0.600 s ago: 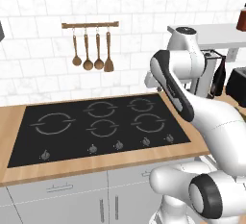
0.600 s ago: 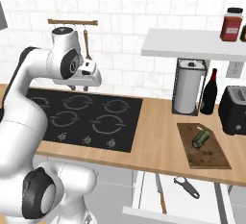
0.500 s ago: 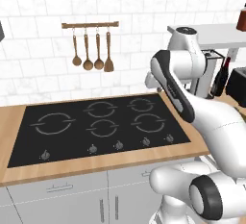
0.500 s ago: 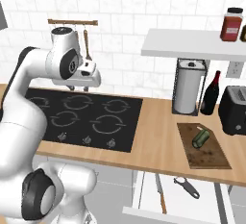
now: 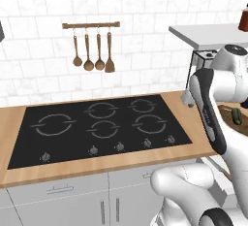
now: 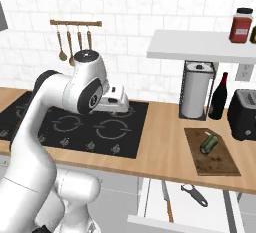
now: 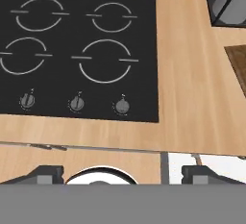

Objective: Place the appropriate cutting tool for cutting the cucumber skin on the cutting board.

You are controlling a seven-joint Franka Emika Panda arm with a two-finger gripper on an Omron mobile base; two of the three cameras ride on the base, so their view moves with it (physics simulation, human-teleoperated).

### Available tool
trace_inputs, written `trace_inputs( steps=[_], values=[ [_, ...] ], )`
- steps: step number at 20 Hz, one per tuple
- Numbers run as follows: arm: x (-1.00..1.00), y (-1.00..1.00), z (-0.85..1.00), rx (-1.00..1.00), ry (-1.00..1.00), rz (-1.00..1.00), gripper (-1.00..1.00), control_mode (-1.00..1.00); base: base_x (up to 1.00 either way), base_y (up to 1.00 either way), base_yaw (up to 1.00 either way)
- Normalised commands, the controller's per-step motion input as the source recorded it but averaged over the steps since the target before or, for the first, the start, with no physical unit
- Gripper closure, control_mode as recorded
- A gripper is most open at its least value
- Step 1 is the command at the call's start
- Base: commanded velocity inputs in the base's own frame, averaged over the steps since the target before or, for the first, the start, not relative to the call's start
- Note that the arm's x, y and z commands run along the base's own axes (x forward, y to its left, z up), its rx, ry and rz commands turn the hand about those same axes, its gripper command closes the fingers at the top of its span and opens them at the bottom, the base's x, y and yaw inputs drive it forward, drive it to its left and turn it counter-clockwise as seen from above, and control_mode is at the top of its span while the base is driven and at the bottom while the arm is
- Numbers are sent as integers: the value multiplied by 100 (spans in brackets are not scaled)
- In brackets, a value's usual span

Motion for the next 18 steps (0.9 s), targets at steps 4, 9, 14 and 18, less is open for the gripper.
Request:
trace_inputs(
  steps=[4,9,14,18],
  values=[
    [-58,-100,-35,0,11,0,-100,-100,0,0,0],
    [-52,-100,-16,0,20,-2,-100,-100,0,0,0],
    [-33,-100,-58,0,21,0,-100,-100,0,0,0],
    [-28,-94,-86,4,14,-1,-100,-100,0,0,0]
  ],
)
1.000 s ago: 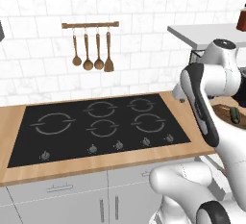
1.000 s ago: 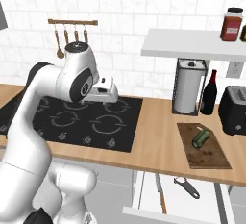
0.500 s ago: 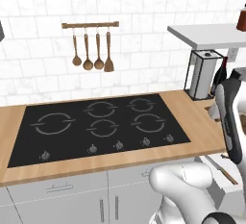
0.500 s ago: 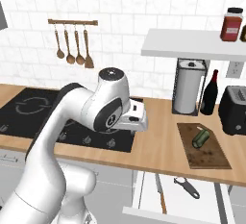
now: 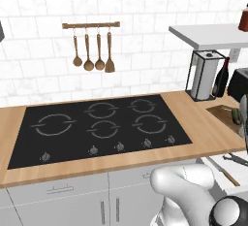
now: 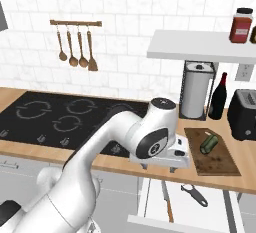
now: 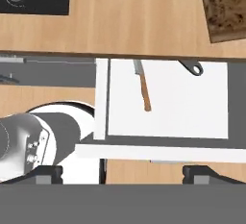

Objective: Place the appropriate cutting tool for cutting the cucumber skin on the cutting board.

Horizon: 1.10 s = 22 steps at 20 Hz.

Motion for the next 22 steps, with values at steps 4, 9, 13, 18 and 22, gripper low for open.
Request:
trace_inputs(
  steps=[4,9,13,18,22],
  values=[
    [-1,-41,-84,8,9,-2,-100,-100,0,0,0],
    [0,-27,-85,0,10,0,-100,-100,0,0,0],
    [0,-42,-97,4,13,0,-100,-100,0,0,0],
    [1,-45,-68,14,10,0,-100,-100,0,0,0],
    [11,-23,-51,13,11,0,-100,-100,0,0,0]
  ],
)
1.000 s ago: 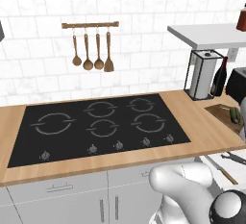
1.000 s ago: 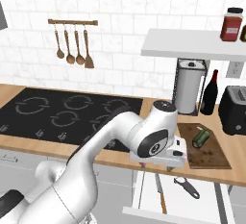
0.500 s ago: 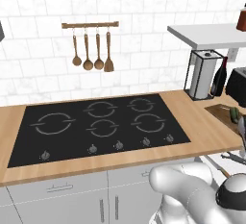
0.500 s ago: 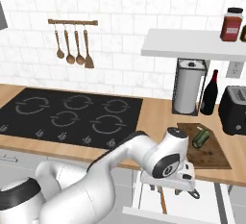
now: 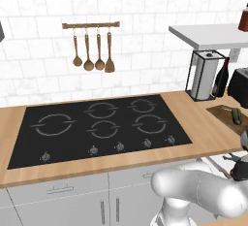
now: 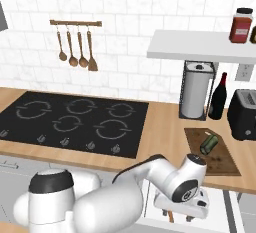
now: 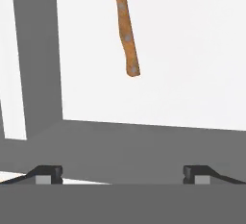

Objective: Place the appropriate cutting tool for cutting the cucumber skin on the cutting board.

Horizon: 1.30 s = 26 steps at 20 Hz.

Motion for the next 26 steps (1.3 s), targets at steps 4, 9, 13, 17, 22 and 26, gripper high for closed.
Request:
trace_inputs(
  steps=[4,9,13,17,22,26],
  values=[
    [9,-14,-52,12,12,0,-100,-100,0,0,0],
    [-1,-3,-33,8,19,-1,-100,-100,0,0,0],
    [-46,-1,1,1,24,-2,-100,-100,0,0,0],
    [-67,0,14,0,21,0,-100,-100,0,0,0],
    [-87,0,11,0,19,0,-100,-100,0,0,0],
    [-95,0,7,0,17,0,-100,-100,0,0,0]
  ],
)
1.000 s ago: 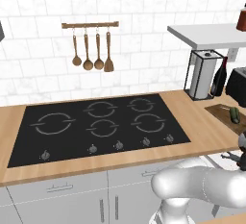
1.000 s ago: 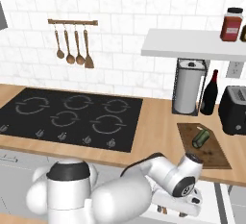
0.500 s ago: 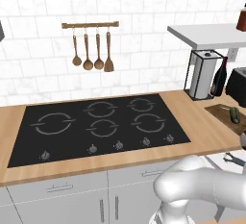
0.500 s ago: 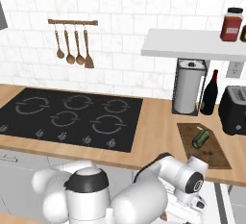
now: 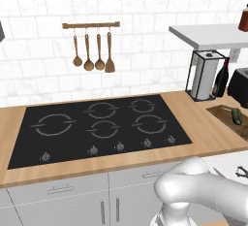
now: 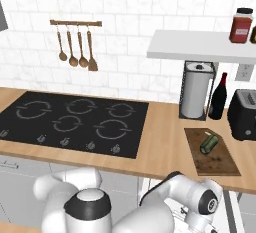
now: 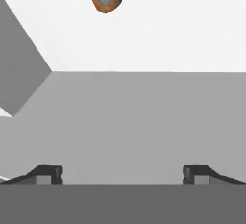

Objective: Place the appropriate cutting tool for cutting the cucumber skin on the cutting board.

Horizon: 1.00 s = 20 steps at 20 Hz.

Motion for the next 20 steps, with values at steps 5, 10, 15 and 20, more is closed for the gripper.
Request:
trace_inputs(
  steps=[5,10,15,20],
  values=[
    [-49,-1,16,0,7,0,-100,-100,0,0,0],
    [50,-16,47,-1,0,7,-100,-100,0,0,0],
    [89,-34,31,0,-2,20,-100,-100,0,0,0],
    [59,-33,-5,0,-14,21,-100,-100,0,0,0]
  ],
)
